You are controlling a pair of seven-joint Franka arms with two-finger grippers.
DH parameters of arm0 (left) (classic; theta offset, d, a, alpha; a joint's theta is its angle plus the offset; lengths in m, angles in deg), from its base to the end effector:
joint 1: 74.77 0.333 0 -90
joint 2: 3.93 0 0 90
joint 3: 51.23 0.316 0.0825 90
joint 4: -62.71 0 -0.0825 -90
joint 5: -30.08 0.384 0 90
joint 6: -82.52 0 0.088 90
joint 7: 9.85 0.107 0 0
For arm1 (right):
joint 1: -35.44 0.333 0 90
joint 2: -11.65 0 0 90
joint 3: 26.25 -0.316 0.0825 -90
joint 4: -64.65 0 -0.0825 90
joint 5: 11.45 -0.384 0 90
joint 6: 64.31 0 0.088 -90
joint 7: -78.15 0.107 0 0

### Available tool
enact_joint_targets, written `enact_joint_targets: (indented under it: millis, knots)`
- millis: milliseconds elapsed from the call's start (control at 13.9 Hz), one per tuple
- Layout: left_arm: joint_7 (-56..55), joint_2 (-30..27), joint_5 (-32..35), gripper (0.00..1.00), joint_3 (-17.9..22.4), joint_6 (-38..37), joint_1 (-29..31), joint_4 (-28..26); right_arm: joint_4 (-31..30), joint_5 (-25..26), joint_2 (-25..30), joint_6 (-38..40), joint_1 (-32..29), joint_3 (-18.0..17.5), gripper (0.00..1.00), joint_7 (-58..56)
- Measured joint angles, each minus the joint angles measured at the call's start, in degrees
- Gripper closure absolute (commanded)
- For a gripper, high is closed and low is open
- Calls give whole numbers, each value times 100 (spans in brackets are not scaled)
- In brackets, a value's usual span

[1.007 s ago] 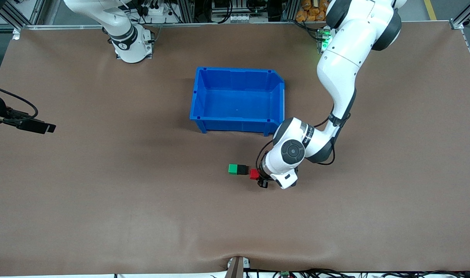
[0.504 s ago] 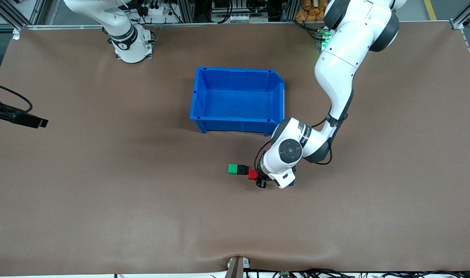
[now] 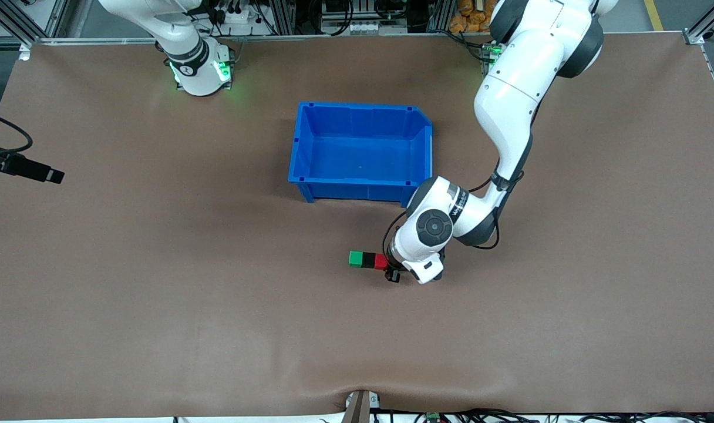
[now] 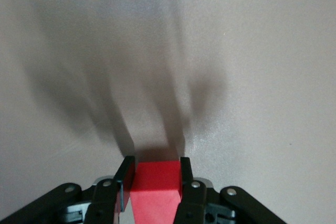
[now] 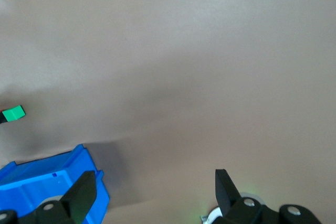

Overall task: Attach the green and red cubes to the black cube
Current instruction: 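Lower the red cube against the black cube and open the left gripper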

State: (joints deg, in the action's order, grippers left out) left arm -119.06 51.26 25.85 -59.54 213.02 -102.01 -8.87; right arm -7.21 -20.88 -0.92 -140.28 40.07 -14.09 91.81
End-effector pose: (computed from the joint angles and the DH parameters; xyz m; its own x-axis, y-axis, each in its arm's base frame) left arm 0.6334 -0.4188 0.1859 0.1692 0.9675 -0.1879 0.9851 -0.1722 0.0006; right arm 0.5928 -0.0411 0.6273 0.9322 -0.3223 -0.1646 -0.3384 -0.9375 -0.0810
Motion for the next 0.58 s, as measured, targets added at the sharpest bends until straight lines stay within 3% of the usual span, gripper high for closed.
enact_joint_targets:
  millis: [72,144,216,288,432,576]
  knots:
    - [0,0,0,100,0,-5,0,0,-368,147,231,-273,-63,-156,0,-41]
    - [0,0,0,85,1,-9,0,0,-786,285,512,-552,-91,-317,0,-54]
    - [0,0,0,47,1,-9,0,1,-1239,409,828,-792,-91,-468,0,-54]
    - [0,0,0,3,1,-10,-1,1,-1664,501,1132,-931,-91,-583,0,-46]
    - [2,8,31,0,5,-73,-29,-5,-2178,598,1507,-1057,-124,-647,0,-43]
    - [6,4,286,0,9,-263,-120,20,-2292,608,1588,-1170,-245,-647,0,-54]
